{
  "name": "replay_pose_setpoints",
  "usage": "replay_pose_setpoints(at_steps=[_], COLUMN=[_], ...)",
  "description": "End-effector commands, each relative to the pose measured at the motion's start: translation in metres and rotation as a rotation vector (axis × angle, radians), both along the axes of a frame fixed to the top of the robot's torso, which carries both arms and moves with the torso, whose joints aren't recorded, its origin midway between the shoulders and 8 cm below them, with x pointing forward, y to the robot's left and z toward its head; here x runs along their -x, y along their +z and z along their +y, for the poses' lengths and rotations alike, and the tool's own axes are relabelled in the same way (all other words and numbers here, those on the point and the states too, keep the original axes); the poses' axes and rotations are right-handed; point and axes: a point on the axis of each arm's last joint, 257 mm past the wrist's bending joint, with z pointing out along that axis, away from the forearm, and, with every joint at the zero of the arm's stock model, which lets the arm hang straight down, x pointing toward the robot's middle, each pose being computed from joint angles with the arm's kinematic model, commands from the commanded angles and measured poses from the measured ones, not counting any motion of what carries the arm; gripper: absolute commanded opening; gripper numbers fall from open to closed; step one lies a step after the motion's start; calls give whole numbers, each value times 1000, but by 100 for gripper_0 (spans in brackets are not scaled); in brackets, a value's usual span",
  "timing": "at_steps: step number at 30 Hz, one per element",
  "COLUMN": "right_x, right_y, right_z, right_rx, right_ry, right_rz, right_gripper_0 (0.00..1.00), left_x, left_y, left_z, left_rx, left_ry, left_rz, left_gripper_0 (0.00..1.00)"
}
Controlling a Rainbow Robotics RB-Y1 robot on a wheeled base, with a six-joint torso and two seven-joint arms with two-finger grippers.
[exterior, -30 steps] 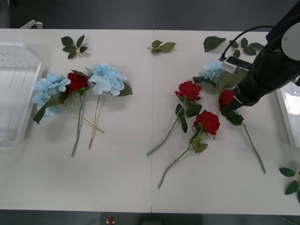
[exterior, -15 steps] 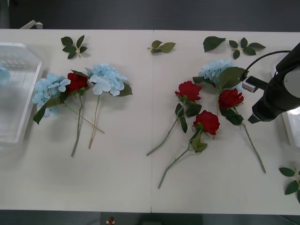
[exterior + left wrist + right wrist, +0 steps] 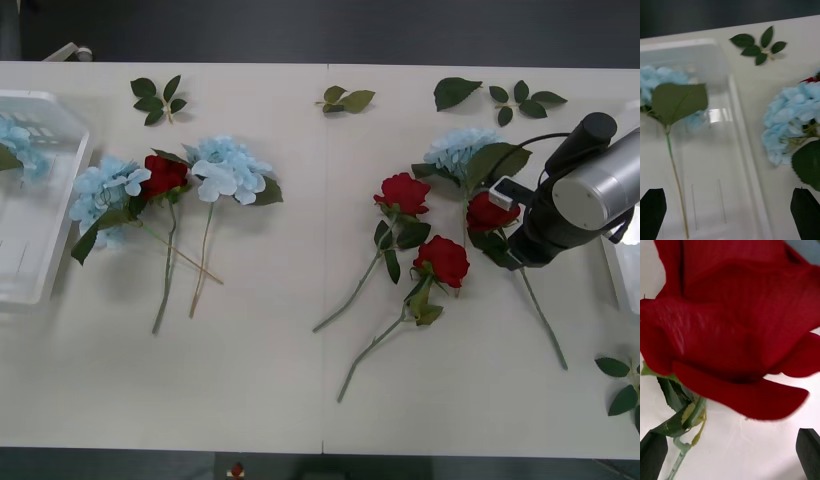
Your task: Put the red flowers into the right box and the blue flowers into the left box
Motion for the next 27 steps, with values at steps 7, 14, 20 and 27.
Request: replay_pose_setpoints(at_steps=[7,14,20,27], right_x=[-12,-11,-11,-14], right_y=[-3,-6,-5,1], right_z=[4,4,4,-6], right_rx=[-14,-19,-17,-17], right_ry=[-46,-56,-57,-87], right_rz=[-23,-17,-18,-26], right_gripper_0=[88,13,0,0], left_x=[-13,-11,-11,-23], left_y=[3,-63,-92,-109], left_z=[-136,-182,-183,-169], left_rx=[92,115,114,155], left_ry=[-280,-280,-216,-125], left_rz=[129,273,334,321], left_gripper_0=[100,100,100,100])
